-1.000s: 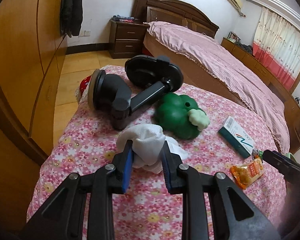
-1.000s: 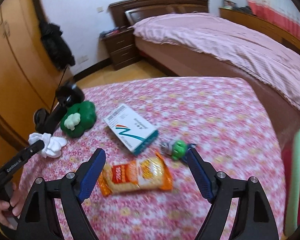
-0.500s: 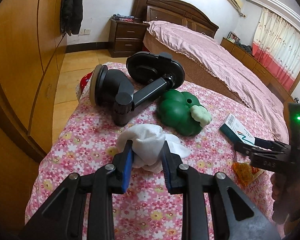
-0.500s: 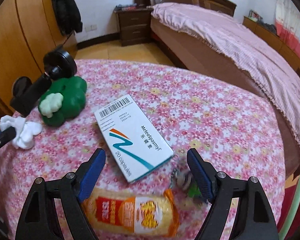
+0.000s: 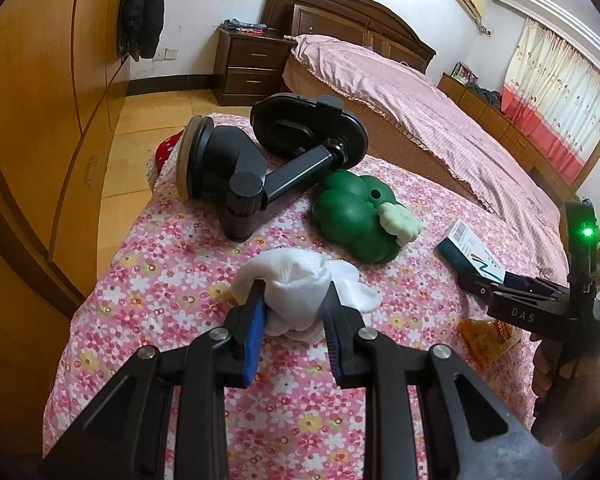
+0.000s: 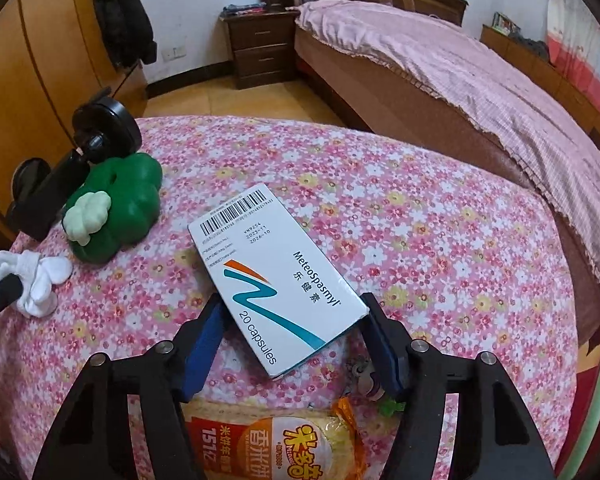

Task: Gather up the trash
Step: 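Grasp the teal MeteoSpasmyl box with the right tool while the left tool holds the cloth, then carry the white cloth and teal box over the red bucket with both tools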

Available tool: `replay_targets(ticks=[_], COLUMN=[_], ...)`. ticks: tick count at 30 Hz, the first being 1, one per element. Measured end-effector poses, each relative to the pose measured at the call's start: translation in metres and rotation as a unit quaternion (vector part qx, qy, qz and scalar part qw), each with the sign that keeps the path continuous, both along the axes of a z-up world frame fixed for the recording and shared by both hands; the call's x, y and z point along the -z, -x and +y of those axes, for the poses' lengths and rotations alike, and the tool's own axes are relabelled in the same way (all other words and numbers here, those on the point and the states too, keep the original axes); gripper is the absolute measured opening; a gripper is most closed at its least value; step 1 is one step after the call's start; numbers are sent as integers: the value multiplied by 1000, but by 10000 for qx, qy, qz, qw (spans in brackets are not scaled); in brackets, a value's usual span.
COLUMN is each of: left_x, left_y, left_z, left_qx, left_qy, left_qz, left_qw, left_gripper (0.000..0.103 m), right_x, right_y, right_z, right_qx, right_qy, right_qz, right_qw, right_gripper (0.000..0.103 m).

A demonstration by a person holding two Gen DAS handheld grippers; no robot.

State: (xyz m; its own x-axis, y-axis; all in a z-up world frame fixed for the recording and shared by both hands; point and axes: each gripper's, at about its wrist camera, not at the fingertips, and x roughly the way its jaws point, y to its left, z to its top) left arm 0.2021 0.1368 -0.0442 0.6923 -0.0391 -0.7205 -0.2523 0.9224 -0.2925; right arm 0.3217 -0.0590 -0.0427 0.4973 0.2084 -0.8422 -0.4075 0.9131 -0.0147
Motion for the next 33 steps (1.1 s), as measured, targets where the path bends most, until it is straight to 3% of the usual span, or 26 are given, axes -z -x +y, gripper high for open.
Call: replay_targets(ticks=[9, 16, 33], left_x=[-5, -14, -34], left_y=[4, 10, 23], left_z=[-6, -14, -58], left_qx=[91, 200, 900], left_qy=[-21, -34, -119], left_qz=[-190, -431, -901], left_qw=[9998, 9989, 9918], left_gripper=[27, 27, 27], right_x=[-25, -50, -75], right_y=[31, 65, 167], right_z=[-13, -43, -165], right_qx=[181, 684, 2186], right_qy=[-220, -544, -1098], right_qz=[-482, -696, -876], right_qw=[9984, 9937, 9657], right_gripper=[67, 67, 67])
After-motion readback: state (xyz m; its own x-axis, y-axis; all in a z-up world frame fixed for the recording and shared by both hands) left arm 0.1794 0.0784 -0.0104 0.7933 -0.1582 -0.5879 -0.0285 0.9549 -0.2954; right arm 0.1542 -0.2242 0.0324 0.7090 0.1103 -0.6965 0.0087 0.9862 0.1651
